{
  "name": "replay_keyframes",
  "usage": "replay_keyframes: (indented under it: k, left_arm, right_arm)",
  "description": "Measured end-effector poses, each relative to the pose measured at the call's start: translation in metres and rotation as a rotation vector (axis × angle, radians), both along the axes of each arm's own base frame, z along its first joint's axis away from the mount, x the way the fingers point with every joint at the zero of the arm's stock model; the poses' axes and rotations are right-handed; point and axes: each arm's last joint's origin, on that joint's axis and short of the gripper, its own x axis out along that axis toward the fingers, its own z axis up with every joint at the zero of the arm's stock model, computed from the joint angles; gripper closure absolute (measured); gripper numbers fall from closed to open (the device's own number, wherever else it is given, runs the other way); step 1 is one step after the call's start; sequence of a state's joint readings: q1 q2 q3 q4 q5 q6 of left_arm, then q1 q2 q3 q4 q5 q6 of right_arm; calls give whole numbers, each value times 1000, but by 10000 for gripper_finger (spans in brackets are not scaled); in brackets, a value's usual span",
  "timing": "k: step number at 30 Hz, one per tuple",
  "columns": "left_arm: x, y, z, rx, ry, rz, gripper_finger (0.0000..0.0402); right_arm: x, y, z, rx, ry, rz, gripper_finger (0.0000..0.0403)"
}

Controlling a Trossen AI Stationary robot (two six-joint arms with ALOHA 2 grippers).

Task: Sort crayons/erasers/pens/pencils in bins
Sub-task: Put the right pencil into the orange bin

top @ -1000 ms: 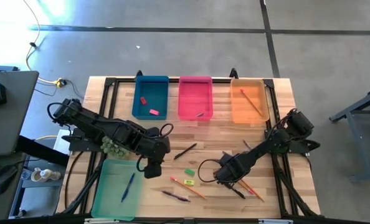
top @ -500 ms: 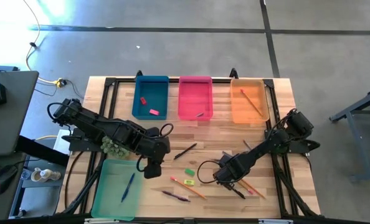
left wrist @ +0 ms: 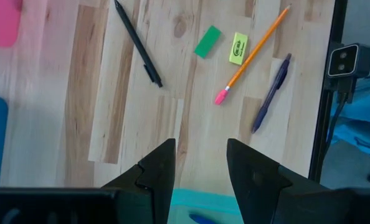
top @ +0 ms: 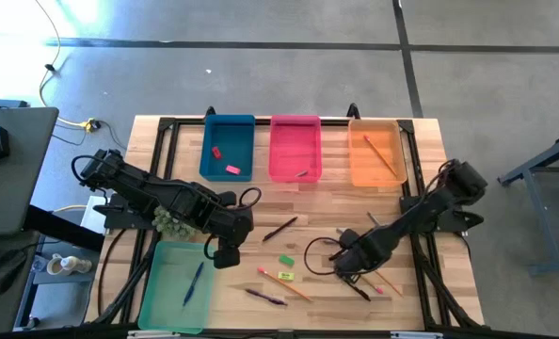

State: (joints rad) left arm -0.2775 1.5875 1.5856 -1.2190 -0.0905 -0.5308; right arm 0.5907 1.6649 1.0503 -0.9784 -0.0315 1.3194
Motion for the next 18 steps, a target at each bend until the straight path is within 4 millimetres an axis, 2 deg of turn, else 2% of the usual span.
replay_keyframes:
  k: [8,18]
  left_arm:
    - [0,0,0,5,-4,-8,271]
    - [2,3,1,75,-35,22,271]
  right_arm:
    - [-15,-12,40,-52,-174,-109,392]
    - [-29,-50,85,-174,-452,-231,392]
